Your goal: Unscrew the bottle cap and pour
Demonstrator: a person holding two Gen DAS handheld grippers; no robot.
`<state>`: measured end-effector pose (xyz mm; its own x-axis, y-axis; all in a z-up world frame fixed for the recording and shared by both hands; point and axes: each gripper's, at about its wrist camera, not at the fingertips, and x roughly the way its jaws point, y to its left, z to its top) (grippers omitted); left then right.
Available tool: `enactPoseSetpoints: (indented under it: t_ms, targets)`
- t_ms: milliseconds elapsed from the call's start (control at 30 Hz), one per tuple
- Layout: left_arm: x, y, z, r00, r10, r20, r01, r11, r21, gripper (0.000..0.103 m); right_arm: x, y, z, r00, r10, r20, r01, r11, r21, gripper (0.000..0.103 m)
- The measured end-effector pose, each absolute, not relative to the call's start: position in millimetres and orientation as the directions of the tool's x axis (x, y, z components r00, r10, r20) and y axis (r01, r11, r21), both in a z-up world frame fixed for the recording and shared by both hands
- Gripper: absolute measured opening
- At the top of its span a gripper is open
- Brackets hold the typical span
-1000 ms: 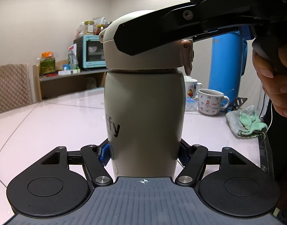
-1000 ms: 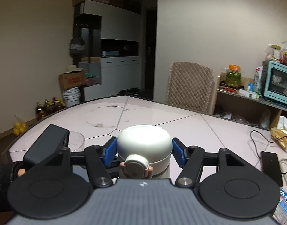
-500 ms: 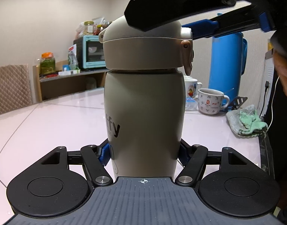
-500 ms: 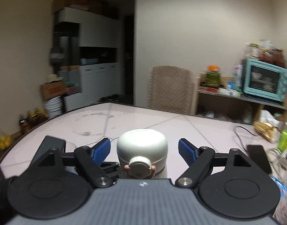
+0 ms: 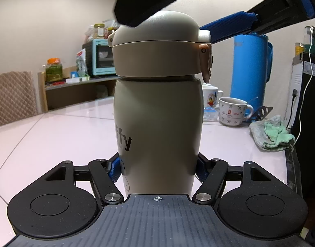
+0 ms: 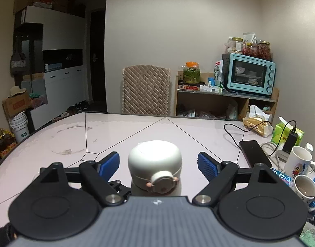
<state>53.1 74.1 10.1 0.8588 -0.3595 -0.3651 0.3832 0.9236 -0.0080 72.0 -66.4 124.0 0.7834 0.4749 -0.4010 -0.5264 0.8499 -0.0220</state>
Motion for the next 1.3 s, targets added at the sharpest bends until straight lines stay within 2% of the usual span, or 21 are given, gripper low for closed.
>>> enactPoseSetpoints:
  t_ms: [200,300,433,600,867,1300]
  targets:
    - [51.8,76.1,12.0,0.856,-0.365,-0.367,0.389,0.921,-0.009,0.072,77.7,-52.3,118.5,0.784,0.46,-0.416,-0.515,0.857,-0.022,0.083]
    - [50.9,75.3,12.2,0.856,-0.364,-0.367,0.388,0.922,-0.009,0.072,80.5,-48.7,116.9,0.782,0.456,-0.425,-0.514,0.858,-0.025,0.075]
    - [50.6,75.4,12.7,0.856,-0.365,-0.367,0.388,0.922,-0.013,0.072,82.9,-44.9,114.5,0.782,0.449,-0.433,-0.51,0.86,-0.031,0.074]
    - [50.7,76.2,12.8,0.855,-0.366,-0.367,0.387,0.922,-0.019,0.072,80.6,-44.0,113.4,0.79,0.439,-0.428,-0.502,0.864,-0.041,0.065]
    - [49.3,82.6,11.9,0.855,-0.369,-0.365,0.387,0.922,-0.026,0.072,77.7,-44.6,111.6,0.79,0.446,-0.42,-0.519,0.852,-0.07,0.065]
    - [52.4,84.5,12.1,0.852,-0.374,-0.366,0.389,0.921,-0.034,0.072,92.3,-70.5,109.1,0.659,0.634,-0.404,-0.715,0.695,-0.074,0.064]
